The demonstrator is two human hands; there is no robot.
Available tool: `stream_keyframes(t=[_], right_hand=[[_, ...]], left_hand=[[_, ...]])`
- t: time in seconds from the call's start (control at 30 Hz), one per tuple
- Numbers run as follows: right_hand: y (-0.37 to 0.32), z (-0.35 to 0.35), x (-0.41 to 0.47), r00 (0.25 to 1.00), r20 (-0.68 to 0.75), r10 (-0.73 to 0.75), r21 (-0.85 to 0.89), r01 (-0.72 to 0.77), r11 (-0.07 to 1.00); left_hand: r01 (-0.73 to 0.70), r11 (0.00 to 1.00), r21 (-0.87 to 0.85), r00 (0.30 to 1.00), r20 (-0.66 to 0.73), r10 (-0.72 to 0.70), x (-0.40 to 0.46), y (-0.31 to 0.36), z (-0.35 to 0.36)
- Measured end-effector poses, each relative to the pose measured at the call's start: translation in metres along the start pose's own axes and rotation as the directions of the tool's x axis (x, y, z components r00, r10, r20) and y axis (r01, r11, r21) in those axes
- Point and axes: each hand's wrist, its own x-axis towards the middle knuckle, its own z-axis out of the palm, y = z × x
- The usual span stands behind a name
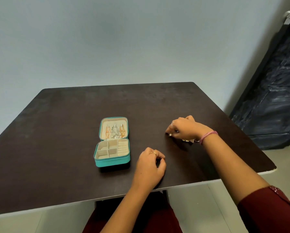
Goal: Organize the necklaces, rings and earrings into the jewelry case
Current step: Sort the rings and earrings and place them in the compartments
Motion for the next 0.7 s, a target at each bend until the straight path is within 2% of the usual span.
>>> stream_keyframes(t=[0.2, 0.7], right_hand=[[-0.007, 0.003, -0.002, 0.998, -0.027, 0.063, 0.104, -0.06, 0.993], [-0.03, 0.011, -0.01, 0.998, -0.061, 0.012, 0.29, 0.006, 0.957]], left_hand=[[-0.026, 1.0, 0.004, 1.0, 0.007, 0.026, 0.0, 0.0, -0.001], [-0.032, 0.999, -0.007, 0.999, 0.015, 0.032, -0.001, -0.001, 0.001]])
